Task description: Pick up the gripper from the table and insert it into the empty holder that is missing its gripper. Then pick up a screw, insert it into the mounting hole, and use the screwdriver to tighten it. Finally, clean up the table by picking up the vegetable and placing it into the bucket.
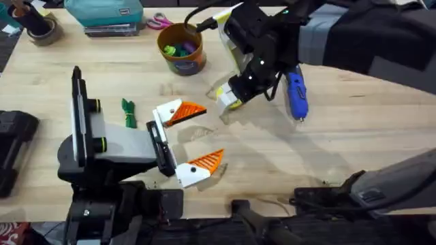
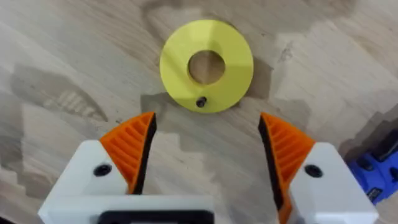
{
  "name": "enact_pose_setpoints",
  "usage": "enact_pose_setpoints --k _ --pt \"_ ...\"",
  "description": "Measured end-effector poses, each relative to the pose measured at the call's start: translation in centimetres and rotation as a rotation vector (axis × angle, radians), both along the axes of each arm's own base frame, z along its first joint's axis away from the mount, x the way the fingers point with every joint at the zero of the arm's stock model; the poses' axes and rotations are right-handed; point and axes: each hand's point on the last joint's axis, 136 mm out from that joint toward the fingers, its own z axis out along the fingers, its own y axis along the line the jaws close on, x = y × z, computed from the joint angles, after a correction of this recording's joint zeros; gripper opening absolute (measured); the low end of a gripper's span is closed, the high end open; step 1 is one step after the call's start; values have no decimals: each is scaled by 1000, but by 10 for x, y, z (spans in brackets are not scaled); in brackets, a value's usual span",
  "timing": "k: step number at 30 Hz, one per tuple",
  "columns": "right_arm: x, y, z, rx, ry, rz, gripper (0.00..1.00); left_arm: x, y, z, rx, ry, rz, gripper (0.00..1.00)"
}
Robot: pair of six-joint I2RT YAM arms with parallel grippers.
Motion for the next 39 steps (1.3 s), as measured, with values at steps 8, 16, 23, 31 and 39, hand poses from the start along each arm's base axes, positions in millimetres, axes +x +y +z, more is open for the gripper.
enact_pose_setpoints --k 8,16,23,31,39 --pt "-1 4 -10 11 -15 11 959 0 0 0 0 0 0 985" --pt "1 9 -11 24 -31 17 921 0 0 0 0 0 0 985" --pt "3 10 -10 28 -40 17 829 0 0 0 0 0 0 985" --pt "6 12 -10 37 -52 16 793 0 0 0 0 0 0 985" --pt "6 12 -28 11 -19 17 745 0 0 0 0 0 0 986"
